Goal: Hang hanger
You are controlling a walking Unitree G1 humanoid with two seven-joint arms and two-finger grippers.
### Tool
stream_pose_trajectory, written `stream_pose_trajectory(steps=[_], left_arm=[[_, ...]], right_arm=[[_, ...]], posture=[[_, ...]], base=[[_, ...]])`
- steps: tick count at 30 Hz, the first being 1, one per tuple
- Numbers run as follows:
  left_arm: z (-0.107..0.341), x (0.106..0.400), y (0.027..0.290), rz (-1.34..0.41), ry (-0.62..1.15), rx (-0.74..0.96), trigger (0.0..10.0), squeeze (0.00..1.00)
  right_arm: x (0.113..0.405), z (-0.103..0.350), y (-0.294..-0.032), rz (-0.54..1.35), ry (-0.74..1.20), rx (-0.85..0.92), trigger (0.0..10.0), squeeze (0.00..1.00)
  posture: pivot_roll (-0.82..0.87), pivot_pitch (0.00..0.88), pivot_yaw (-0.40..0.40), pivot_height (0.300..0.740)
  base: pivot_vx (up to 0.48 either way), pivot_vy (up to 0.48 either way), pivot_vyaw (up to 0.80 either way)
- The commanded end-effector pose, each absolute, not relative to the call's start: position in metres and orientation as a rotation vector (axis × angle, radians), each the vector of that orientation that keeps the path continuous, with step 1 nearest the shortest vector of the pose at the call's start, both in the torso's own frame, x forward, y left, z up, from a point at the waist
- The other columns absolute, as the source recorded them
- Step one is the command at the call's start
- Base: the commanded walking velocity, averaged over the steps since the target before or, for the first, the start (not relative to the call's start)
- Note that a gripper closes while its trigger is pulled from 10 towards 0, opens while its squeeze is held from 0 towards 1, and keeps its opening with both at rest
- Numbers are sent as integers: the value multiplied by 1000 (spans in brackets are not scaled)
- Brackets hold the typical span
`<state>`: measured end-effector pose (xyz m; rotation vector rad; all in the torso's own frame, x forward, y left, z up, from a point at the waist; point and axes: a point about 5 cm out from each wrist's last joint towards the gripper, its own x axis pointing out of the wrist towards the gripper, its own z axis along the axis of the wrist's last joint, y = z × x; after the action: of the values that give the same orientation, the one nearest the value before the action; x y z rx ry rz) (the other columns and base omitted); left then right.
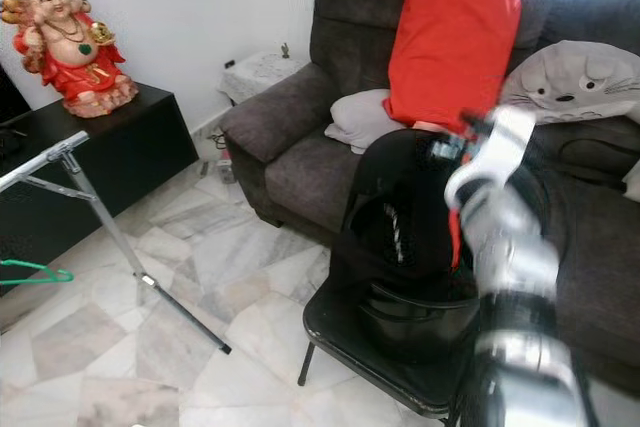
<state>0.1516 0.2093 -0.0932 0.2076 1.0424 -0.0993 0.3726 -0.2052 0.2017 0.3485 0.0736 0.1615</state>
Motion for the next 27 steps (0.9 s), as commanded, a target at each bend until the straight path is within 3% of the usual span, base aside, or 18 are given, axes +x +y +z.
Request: stream_pose_trajectory(steps=[1, 9, 14, 16, 17, 19, 22, 25, 27], left_arm=[[-93, 149, 216, -75, 1051, 214, 10000, 0], [-88, 162, 218, -66, 1014, 217, 10000, 0], [-86, 164, 220, -55, 994, 219, 10000, 0], [-86, 164, 221, -52, 994, 221, 10000, 0], [-86, 163, 221, -52, 996, 220, 10000, 0], [-86, 163, 221, -53, 997, 219, 10000, 0], [-86, 165, 219, -46, 983, 194, 10000, 0], [-86, 165, 217, -44, 976, 180, 10000, 0], [-87, 165, 214, -53, 977, 174, 10000, 0]], right_arm=[[370, 231, -199, 191, -22, 368, 0, 0], [381, 274, -197, 115, -172, 672, 0, 0], [387, 333, -192, 157, -328, 822, 0, 0], [388, 353, -183, 194, -357, 784, 0, 0], [384, 384, -165, 260, -423, 735, 0, 0], [382, 395, -159, 280, -451, 730, 0, 0], [371, 421, -149, 316, -507, 864, 0, 0], [371, 400, -145, 262, -425, 850, 0, 0], [369, 366, -142, 207, -321, 743, 0, 0]], posture=[[-82, 15, 104, 740], [-83, 0, 108, 740], [-93, 0, 114, 740], [-106, 0, 117, 740], [-111, 0, 115, 740], [-105, 0, 110, 740], [-102, 0, 100, 740], [-103, 0, 96, 740], [-106, 1, 98, 740]], base=[[0, 0, 0], [0, 0, 0], [0, 0, 0], [0, 0, 0], [0, 0, 0], [0, 0, 0], [0, 0, 0], [0, 0, 0], [0, 0, 0]])
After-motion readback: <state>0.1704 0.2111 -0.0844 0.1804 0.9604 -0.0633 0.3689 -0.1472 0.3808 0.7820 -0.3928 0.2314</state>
